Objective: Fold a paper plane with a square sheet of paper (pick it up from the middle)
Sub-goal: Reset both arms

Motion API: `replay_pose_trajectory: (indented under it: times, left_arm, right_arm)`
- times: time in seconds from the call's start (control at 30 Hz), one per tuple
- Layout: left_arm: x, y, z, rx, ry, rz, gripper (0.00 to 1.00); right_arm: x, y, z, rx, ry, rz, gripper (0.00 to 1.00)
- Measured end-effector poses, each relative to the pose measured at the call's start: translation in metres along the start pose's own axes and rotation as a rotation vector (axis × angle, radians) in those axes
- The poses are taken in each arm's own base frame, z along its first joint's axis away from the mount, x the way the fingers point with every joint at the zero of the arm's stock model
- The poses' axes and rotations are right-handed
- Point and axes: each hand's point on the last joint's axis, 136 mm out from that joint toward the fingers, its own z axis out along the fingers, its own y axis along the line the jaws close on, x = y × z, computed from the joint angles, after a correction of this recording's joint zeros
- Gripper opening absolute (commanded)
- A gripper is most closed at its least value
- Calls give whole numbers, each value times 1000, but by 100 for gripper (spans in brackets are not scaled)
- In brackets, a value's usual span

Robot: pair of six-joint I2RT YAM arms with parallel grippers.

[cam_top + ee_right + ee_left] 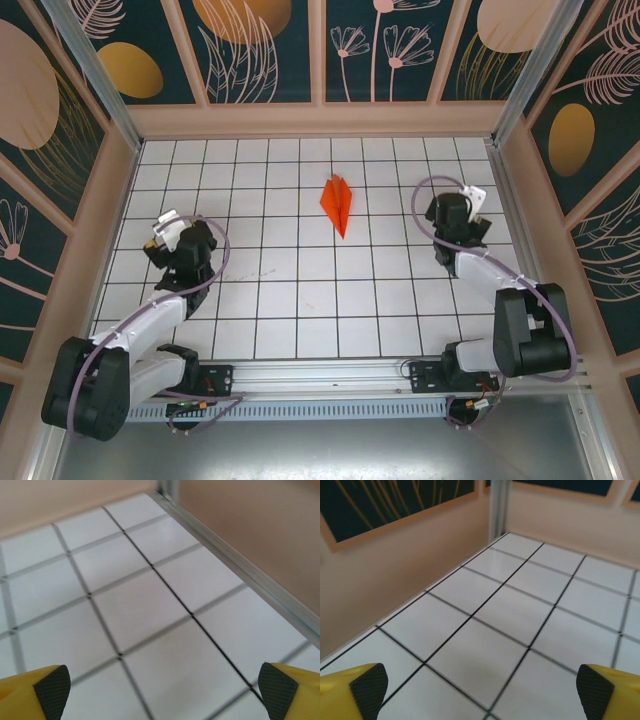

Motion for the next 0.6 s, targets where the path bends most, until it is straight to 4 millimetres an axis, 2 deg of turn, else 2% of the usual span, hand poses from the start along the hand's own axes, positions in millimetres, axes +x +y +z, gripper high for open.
replay_pose_trajectory:
  times: [0.07, 0.13, 0.23, 0.43, 0.6]
  left_arm:
    - [4, 5, 3, 4, -7, 15, 99]
    - [2, 3, 7, 30, -28, 9, 99]
    - [4, -2, 12, 86, -58, 12, 98]
    - [19, -20, 20, 230, -64, 61, 99]
    - [7, -35, 18, 337, -125, 62, 99]
  right_arm:
    - [14, -14, 4, 17, -3, -8, 99]
    - [18, -16, 7, 2, -21, -11, 99]
    - [16, -9, 9, -54, -77, -21, 99]
    - [14, 7, 7, -178, -169, -66, 99]
    - [16, 9, 3, -267, -217, -66, 99]
